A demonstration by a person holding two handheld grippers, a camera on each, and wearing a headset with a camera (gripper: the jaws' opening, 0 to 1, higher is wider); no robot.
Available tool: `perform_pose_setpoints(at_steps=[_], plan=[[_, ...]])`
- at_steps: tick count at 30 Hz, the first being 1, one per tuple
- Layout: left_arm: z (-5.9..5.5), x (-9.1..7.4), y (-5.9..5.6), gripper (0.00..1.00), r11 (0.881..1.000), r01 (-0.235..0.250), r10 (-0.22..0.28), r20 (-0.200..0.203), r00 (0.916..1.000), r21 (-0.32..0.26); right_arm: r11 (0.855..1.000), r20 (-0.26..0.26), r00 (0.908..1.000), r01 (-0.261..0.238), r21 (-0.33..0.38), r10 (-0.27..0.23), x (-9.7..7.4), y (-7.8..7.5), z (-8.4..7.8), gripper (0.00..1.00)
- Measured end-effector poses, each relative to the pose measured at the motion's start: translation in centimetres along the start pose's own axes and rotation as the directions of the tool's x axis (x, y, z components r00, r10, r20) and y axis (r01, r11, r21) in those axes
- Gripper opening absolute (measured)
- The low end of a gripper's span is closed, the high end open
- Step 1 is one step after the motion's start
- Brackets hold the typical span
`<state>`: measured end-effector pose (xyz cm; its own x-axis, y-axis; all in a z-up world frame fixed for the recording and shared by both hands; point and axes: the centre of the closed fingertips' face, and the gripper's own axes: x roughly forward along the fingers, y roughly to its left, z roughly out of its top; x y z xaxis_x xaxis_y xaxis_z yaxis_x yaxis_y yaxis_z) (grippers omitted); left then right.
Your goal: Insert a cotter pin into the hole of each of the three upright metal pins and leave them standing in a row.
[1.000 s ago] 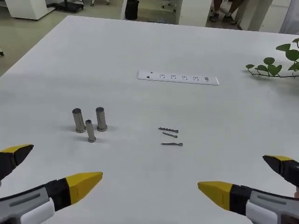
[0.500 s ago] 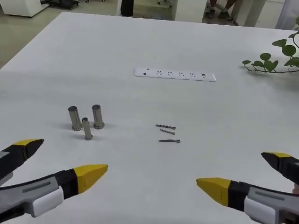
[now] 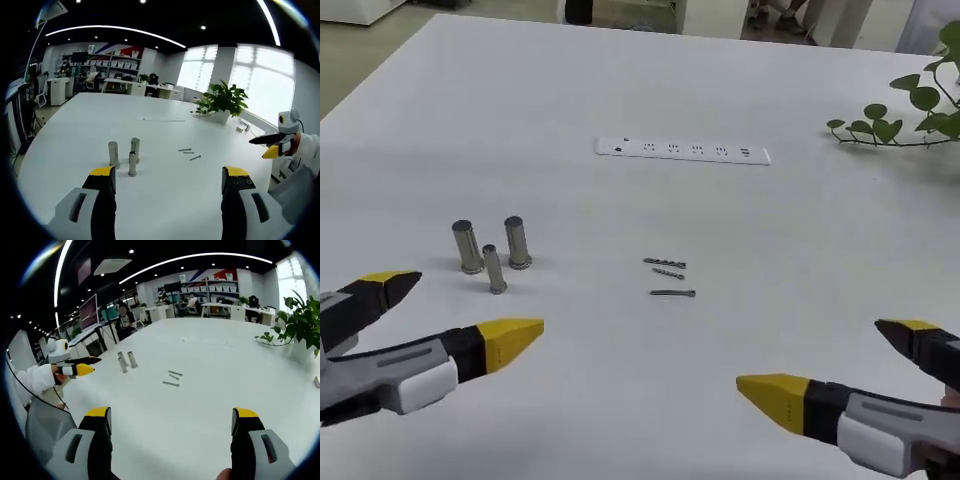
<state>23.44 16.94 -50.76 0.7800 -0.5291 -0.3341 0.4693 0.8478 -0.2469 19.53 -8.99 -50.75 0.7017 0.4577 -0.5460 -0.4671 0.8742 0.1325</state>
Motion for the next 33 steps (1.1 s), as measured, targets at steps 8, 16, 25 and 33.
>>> perform_pose_setpoints(at_steps=[8,16,25,33], plan=[[-0.1,1.1,0.6,0.78,1.0,0.006,-0.006,-0.014,0.9999,0.016,1.0,-0.013,0.9999,0.007,0.005,-0.007,-0.1,0.0,-0.4,0.98],[-0.5,2.2,1.2,0.71,0.999,0.004,-0.002,-0.036,0.9994,0.032,1.0,-0.026,0.9996,0.01,0.005,-0.01,0.0,0.0,-0.7,0.98],[-0.1,3.3,3.2,0.57,0.999,-0.041,0.041,-0.005,0.9992,-0.02,1.0,-0.037,0.9993,0.011,0.005,-0.011,0.1,0.0,-0.9,0.98],[0.0,4.3,4.4,0.5,0.998,-0.055,0.056,-0.011,0.9984,0.013,1.0,-0.063,0.998,-0.006,-0.001,0.006,0.6,0.5,-1.2,0.98]])
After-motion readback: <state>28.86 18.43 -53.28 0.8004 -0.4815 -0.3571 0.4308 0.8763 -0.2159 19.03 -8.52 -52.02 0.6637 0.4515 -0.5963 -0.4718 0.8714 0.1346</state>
